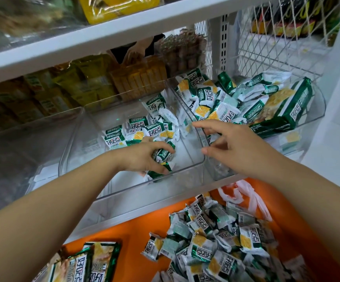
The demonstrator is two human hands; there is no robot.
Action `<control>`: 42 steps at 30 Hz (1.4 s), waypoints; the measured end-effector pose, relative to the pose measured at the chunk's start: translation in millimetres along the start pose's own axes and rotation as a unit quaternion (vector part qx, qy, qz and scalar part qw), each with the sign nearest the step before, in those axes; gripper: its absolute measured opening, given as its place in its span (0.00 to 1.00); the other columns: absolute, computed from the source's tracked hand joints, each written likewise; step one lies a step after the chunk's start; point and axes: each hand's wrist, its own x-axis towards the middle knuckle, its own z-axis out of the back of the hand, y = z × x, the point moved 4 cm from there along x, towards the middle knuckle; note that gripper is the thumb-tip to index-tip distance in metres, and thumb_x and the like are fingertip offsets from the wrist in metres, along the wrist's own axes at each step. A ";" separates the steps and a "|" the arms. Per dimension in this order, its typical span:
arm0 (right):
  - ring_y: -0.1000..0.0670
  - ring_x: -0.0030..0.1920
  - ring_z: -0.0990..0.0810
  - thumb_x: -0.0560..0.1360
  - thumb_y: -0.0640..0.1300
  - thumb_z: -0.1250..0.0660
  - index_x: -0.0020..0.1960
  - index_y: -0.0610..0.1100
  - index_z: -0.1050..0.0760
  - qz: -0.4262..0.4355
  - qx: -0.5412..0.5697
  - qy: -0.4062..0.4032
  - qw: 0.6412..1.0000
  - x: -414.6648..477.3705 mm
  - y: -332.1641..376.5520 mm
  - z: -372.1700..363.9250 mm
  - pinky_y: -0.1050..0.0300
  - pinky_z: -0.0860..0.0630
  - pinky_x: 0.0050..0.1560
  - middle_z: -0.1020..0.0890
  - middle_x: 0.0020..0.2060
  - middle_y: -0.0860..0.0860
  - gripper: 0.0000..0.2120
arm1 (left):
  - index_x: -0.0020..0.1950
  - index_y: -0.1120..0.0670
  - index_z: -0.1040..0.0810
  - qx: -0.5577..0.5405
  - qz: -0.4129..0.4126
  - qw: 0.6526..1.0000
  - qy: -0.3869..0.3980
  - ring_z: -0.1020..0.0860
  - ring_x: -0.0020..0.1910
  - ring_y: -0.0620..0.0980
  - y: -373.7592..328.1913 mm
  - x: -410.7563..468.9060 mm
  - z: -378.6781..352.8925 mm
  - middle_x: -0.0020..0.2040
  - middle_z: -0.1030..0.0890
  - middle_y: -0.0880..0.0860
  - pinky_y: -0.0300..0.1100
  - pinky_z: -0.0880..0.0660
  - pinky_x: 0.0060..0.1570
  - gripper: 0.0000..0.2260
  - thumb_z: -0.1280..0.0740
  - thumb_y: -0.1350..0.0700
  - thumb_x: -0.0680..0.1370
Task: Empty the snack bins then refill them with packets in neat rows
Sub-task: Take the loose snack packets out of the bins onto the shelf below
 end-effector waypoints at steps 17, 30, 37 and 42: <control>0.57 0.45 0.18 0.75 0.44 0.31 0.69 0.63 0.34 -0.002 0.006 0.005 1.000 1.4 -2.2 -0.9 0.60 0.23 0.54 0.28 0.53 0.60 0.27 | 0.57 0.43 0.20 -0.083 -0.016 0.990 -0.115 0.46 0.76 0.46 10.0 -3.8 4.6 0.73 0.38 0.55 0.28 0.45 0.55 0.13 0.28 0.56 0.74; 0.58 0.49 0.19 0.75 0.43 0.31 0.69 0.60 0.34 0.003 0.007 0.005 1.000 0.4 1.0 2.1 0.64 0.25 0.53 0.27 0.54 0.58 0.26 | 0.52 0.47 0.19 -0.147 -0.066 0.933 -0.321 0.30 0.54 0.37 -26.8 -89.1 41.9 0.51 0.34 0.38 0.17 0.40 0.45 0.12 0.28 0.61 0.73; 0.51 0.59 0.28 0.73 0.39 0.30 0.65 0.47 0.25 0.054 -0.082 -0.067 0.993 -33.9 -4.7 -5.3 0.56 0.34 0.62 0.22 0.58 0.50 0.20 | 0.44 0.33 0.18 -0.221 -0.129 0.943 -0.214 0.29 0.47 0.21 -51.7 -161.2 -18.1 0.51 0.29 0.42 0.23 0.31 0.39 0.13 0.25 0.53 0.68; 0.39 0.67 0.30 0.70 0.49 0.35 0.61 0.47 0.22 0.073 -0.218 -0.042 0.972 -58.5 -22.9 -18.2 0.32 0.38 0.67 0.25 0.65 0.45 0.20 | 0.51 0.37 0.20 -0.172 -0.077 0.980 -0.067 0.48 0.65 0.20 -34.7 -125.6 -128.9 0.73 0.42 0.38 0.16 0.44 0.54 0.11 0.28 0.52 0.74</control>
